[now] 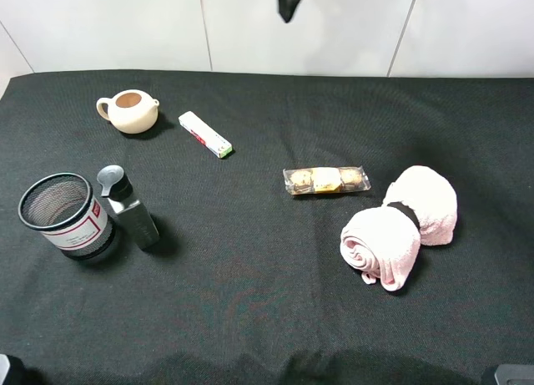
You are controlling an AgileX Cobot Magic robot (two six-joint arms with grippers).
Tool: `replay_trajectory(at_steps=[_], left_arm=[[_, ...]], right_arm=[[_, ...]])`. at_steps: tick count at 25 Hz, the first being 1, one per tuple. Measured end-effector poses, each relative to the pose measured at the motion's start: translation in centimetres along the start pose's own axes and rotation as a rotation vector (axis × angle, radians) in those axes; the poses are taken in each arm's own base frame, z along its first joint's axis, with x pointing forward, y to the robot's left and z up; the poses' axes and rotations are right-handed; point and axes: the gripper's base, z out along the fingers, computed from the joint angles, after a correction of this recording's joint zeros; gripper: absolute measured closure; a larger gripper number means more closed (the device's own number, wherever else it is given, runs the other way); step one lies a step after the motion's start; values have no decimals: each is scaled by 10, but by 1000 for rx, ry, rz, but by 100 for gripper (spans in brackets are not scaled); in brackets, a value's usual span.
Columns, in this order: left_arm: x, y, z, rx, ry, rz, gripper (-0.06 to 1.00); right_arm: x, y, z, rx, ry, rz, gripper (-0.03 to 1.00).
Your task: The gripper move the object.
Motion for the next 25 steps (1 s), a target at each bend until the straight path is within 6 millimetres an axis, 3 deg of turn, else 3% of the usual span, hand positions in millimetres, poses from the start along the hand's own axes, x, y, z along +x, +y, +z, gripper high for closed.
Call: replay_trajectory(at_steps=[4,8,14,19,25], left_arm=[[0,0,0,0,0,0,11],[0,0,0,0,0,0,11],[0,0,0,0,0,0,11],[0,0,0,0,0,0,11],[0,0,0,0,0,0,11]], right_arm=[[21,-34,2,30,58,102,27],[53,-68,-10,62,105,205,27],[119,-109,-41,116,156,377,27],[174,-123,-73,164,155,500,27],[236,-117,-107,220,123,605,27]])
